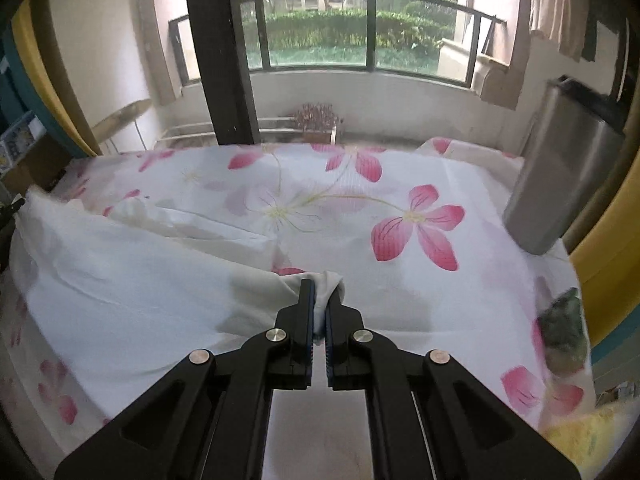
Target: Fold large clothes
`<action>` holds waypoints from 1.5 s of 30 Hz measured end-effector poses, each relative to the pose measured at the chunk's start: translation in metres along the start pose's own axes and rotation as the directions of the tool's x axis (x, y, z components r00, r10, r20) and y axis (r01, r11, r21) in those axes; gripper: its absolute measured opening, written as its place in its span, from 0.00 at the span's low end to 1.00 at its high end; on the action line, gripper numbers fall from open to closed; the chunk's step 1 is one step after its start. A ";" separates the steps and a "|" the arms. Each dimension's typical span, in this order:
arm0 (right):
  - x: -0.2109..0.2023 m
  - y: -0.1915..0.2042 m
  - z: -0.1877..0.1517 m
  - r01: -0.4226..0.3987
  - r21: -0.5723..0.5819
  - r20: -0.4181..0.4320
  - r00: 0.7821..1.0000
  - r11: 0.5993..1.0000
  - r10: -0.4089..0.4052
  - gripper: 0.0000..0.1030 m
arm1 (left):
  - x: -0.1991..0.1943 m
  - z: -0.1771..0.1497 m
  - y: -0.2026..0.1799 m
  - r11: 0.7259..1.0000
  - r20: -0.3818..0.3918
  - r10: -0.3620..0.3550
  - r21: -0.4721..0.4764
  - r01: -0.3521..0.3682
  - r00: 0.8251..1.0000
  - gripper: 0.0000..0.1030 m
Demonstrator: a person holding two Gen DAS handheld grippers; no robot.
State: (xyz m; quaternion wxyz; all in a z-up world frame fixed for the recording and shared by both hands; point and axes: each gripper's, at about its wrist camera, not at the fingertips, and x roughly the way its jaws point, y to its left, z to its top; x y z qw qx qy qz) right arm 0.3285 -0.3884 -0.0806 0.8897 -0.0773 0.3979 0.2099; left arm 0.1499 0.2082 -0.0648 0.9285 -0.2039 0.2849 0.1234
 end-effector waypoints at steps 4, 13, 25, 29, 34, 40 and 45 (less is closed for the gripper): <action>0.015 -0.001 0.006 0.003 0.001 -0.014 1.000 1.000 -0.003 0.03 | 0.025 -0.003 -0.001 1.000 -0.068 0.026 0.004 -0.026 0.997 0.06; 0.036 0.002 0.012 0.069 -0.013 -0.035 0.997 0.998 -0.069 0.08 | 0.030 0.013 -0.004 0.997 -0.068 0.078 0.025 -0.077 0.995 0.40; -0.013 0.090 0.005 0.069 -0.181 0.072 0.996 0.981 -0.057 0.61 | -0.009 -0.010 -0.098 0.930 -0.182 -0.169 0.297 0.218 0.969 0.48; -0.007 0.144 -0.004 -0.052 -0.289 0.034 0.997 0.956 0.064 0.61 | -0.002 -0.040 -0.132 0.874 -0.268 -0.215 0.376 0.308 0.939 0.48; 0.001 0.183 -0.015 -0.117 -0.387 -0.018 0.993 0.915 0.120 0.61 | 0.005 -0.065 -0.157 0.801 -0.343 -0.211 0.477 0.363 0.915 0.48; 0.003 0.183 -0.022 -0.092 -0.413 -0.023 0.996 0.906 0.091 0.61 | 0.013 -0.064 -0.157 0.786 -0.364 -0.175 0.508 0.353 0.915 0.48; 0.003 0.182 -0.015 -0.105 -0.409 -0.017 0.994 0.906 0.108 0.31 | 0.015 -0.059 -0.162 0.762 -0.366 -0.170 0.540 0.358 0.915 0.48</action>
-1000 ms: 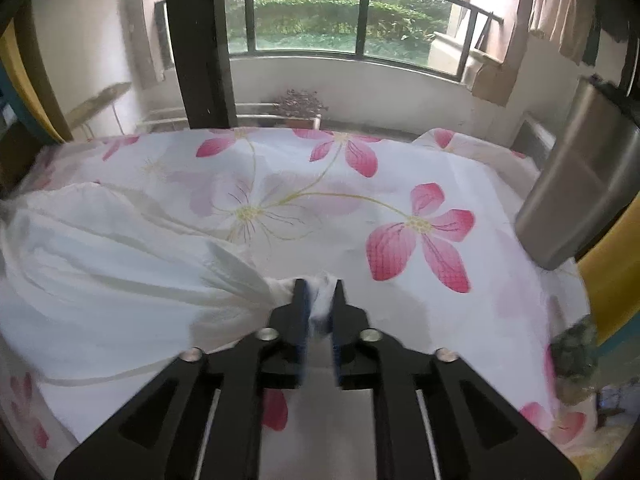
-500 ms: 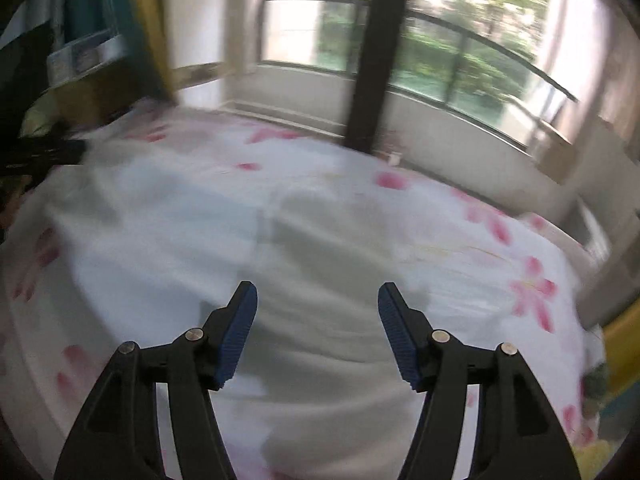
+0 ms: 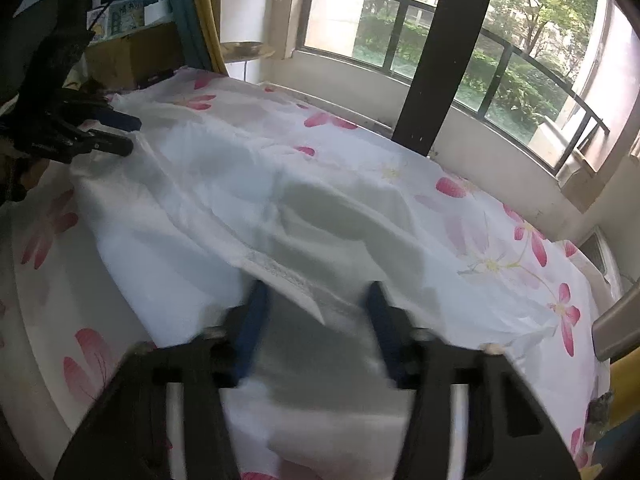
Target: Fold large clothes
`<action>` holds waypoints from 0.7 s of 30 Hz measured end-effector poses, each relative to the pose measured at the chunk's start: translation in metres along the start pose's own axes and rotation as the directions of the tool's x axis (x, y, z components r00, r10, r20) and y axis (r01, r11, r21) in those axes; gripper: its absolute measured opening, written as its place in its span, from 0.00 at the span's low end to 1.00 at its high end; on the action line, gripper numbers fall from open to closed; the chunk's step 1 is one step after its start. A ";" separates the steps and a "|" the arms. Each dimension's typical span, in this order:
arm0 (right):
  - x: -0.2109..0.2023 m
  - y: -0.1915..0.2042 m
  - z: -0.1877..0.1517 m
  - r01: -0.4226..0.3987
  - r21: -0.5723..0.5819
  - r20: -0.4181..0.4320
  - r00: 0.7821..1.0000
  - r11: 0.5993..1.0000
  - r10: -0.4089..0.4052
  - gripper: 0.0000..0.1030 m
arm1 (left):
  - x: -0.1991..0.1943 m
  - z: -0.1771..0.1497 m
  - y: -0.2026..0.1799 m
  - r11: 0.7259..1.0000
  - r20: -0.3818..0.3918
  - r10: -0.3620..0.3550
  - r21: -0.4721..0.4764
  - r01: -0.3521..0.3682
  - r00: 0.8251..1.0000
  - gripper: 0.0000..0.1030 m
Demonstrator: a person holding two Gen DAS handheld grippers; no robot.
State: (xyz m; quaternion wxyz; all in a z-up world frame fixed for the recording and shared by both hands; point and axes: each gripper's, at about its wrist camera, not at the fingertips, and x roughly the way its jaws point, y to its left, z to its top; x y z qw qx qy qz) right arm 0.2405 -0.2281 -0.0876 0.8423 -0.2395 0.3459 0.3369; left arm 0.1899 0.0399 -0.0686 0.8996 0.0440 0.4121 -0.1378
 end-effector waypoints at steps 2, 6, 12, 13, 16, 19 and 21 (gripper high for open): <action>0.001 -0.003 0.004 0.013 0.002 0.002 1.000 1.000 -0.013 0.11 | 0.004 0.002 0.000 1.000 -0.008 -0.001 0.013 0.002 1.000 0.48; -0.001 -0.006 0.013 0.024 -0.010 0.016 1.000 1.000 -0.024 0.02 | 0.007 0.002 0.003 0.999 -0.022 -0.007 0.039 0.008 1.000 0.44; -0.002 -0.016 0.033 0.051 0.008 0.062 0.997 0.999 -0.051 0.02 | 0.000 0.020 -0.003 0.996 -0.002 -0.031 0.083 0.031 1.000 0.07; -0.002 -0.019 0.037 0.054 0.010 0.066 0.996 0.998 -0.055 0.02 | -0.003 0.024 -0.002 0.996 0.004 -0.042 0.076 0.042 0.999 0.07; -0.003 -0.027 0.050 0.070 0.016 0.090 0.993 0.997 -0.071 0.02 | -0.009 0.038 0.006 0.996 0.036 -0.069 0.057 0.067 0.997 0.07; 0.001 -0.038 0.061 0.080 0.024 0.099 0.992 0.997 -0.082 0.02 | -0.002 0.050 0.017 0.997 0.044 -0.041 0.071 0.038 0.998 0.07; 0.008 -0.045 0.067 0.073 0.036 0.096 0.992 0.997 -0.076 0.02 | 0.008 0.059 0.028 0.997 0.041 -0.029 0.068 0.026 0.999 0.06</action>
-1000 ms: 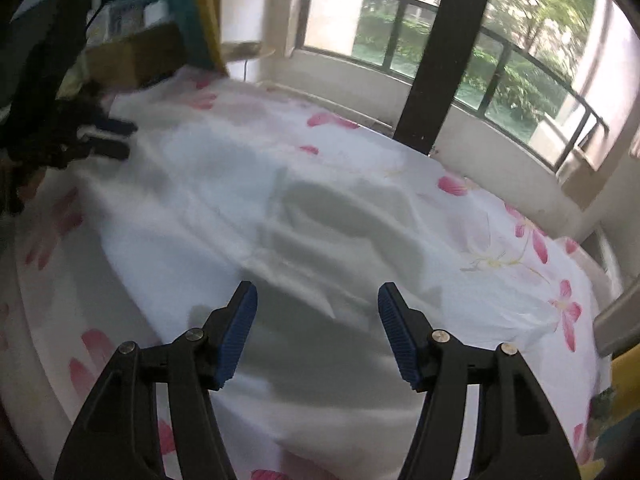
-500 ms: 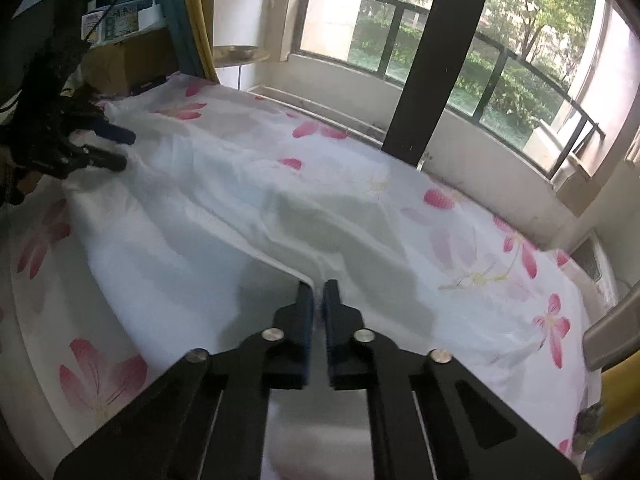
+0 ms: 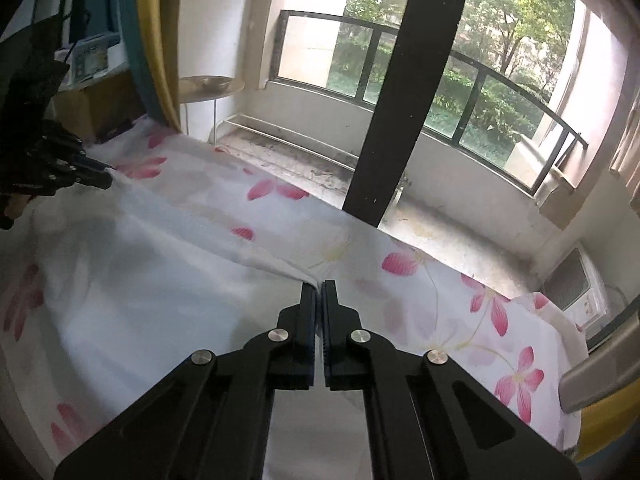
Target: Fold large clothes
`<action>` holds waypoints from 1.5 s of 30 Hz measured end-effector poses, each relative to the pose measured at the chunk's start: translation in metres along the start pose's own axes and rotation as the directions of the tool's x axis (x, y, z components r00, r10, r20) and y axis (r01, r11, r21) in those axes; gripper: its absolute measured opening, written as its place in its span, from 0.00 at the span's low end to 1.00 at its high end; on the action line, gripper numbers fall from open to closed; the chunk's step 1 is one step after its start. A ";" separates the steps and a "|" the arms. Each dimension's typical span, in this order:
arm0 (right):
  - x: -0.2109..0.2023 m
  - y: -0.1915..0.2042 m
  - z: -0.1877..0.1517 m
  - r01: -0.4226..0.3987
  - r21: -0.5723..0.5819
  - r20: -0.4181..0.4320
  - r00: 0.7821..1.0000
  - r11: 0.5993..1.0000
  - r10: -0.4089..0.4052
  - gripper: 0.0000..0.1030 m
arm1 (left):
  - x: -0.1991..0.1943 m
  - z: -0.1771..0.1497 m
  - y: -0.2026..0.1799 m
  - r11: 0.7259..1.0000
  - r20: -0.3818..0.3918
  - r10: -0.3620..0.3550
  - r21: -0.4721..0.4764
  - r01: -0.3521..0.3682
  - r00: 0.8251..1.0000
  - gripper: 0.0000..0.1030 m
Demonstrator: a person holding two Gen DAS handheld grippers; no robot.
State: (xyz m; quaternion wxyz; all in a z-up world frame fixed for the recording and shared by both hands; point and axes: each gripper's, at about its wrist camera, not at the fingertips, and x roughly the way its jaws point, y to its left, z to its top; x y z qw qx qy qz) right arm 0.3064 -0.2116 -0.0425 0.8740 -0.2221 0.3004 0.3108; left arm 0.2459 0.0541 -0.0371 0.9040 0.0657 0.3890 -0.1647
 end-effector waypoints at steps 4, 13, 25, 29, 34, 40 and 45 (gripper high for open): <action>0.022 -0.006 0.009 0.012 0.000 -0.022 1.000 1.000 -0.012 0.02 | 0.022 0.020 0.017 1.000 -0.007 0.026 0.004 -0.026 1.000 0.06; 0.087 -0.024 0.004 0.013 0.050 -0.144 0.990 0.999 -0.006 0.02 | 0.090 0.037 0.060 0.989 -0.148 0.119 -0.070 -0.131 0.982 0.07; 0.090 -0.052 0.009 0.079 0.117 -0.161 0.985 0.990 -0.059 0.19 | 0.043 0.019 0.096 0.974 -0.155 0.145 -0.150 -0.169 0.977 0.09; 0.079 -0.048 0.008 0.050 0.113 -0.149 0.988 0.992 -0.033 0.19 | 0.017 0.026 0.080 0.984 -0.096 0.122 -0.121 -0.133 0.988 0.09; 0.082 -0.028 0.003 -0.048 0.079 -0.175 0.983 0.996 0.061 0.19 | 0.013 0.036 0.052 0.993 -0.092 0.075 -0.086 -0.083 0.993 0.09; 0.092 -0.038 -0.018 0.022 0.061 -0.243 0.970 0.998 -0.006 0.19 | 0.053 0.043 0.008 0.998 -0.150 -0.053 -0.023 0.050 0.987 0.09; 0.085 -0.062 -0.029 0.068 0.111 -0.241 0.970 0.992 -0.039 0.19 | 0.111 0.046 0.006 0.998 -0.256 -0.052 -0.039 0.043 0.965 0.09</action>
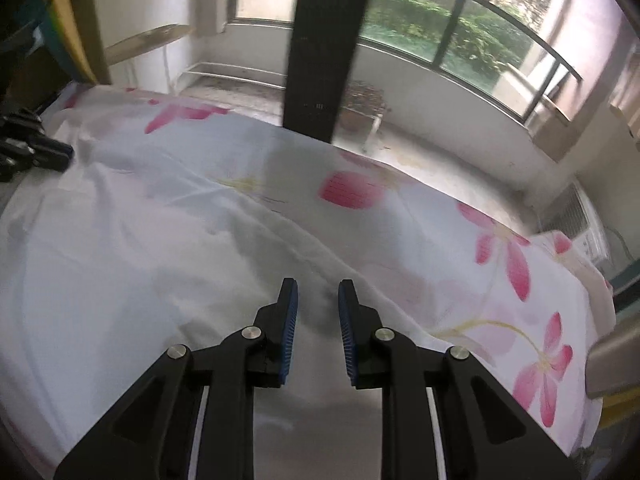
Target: Fold large clothes
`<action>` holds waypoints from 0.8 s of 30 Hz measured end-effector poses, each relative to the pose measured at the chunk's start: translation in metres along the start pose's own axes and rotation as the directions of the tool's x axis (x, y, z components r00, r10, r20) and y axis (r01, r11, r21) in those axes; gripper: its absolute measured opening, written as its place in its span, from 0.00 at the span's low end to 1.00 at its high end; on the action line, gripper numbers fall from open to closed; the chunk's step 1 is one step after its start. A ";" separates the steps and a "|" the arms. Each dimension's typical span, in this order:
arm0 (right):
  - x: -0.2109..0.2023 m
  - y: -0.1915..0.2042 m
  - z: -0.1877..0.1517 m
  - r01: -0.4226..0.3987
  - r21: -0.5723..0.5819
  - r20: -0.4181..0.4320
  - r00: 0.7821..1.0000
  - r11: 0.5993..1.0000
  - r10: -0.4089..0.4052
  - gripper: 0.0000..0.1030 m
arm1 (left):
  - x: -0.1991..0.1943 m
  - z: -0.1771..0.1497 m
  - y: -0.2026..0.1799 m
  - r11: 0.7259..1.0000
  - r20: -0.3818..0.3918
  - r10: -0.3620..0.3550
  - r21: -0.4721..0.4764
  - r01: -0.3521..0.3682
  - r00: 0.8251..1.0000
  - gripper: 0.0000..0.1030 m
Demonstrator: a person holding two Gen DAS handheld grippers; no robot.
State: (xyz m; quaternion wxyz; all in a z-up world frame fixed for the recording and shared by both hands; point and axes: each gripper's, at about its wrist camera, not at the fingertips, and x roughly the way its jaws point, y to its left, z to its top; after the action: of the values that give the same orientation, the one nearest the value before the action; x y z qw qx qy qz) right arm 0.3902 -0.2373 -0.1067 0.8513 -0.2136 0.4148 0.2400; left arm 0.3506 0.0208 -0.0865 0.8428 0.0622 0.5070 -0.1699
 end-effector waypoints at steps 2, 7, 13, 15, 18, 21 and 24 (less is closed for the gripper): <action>-0.001 -0.007 -0.003 0.010 0.015 0.000 1.000 1.000 -0.010 0.20 | 0.008 0.009 0.007 1.000 0.020 0.019 -0.018 -0.019 1.000 0.09; -0.005 -0.018 -0.011 0.062 0.057 0.001 0.998 0.996 -0.063 0.22 | -0.007 0.010 0.039 0.981 0.064 0.171 -0.105 -0.164 0.983 0.09; -0.030 -0.027 -0.025 0.086 0.090 0.030 0.996 0.992 -0.089 0.22 | -0.089 -0.039 0.061 0.962 0.150 0.233 -0.184 -0.204 0.961 0.09; -0.042 -0.026 -0.032 0.086 0.103 0.048 0.995 0.991 -0.091 0.22 | -0.116 -0.064 0.054 0.965 0.179 0.213 -0.190 -0.179 0.960 0.09; -0.053 -0.020 -0.040 0.076 0.110 0.060 0.995 0.991 -0.083 0.22 | -0.135 -0.099 0.045 0.976 0.178 0.135 -0.193 -0.100 0.975 0.09; -0.054 -0.012 -0.045 0.074 0.091 0.056 0.995 0.993 -0.080 0.22 | -0.132 -0.129 0.037 0.980 0.135 0.066 -0.195 -0.039 0.989 0.09; -0.048 -0.011 -0.053 0.087 0.088 0.026 0.996 0.992 -0.089 0.22 | -0.112 -0.146 0.035 0.982 0.063 0.022 -0.190 -0.009 0.998 0.09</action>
State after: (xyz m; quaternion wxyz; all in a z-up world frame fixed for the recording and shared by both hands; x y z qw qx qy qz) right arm 0.3386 -0.2873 -0.0961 0.8756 -0.1910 0.4022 0.1873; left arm 0.1932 0.1195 -0.0607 0.8621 -0.0202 0.4928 -0.1161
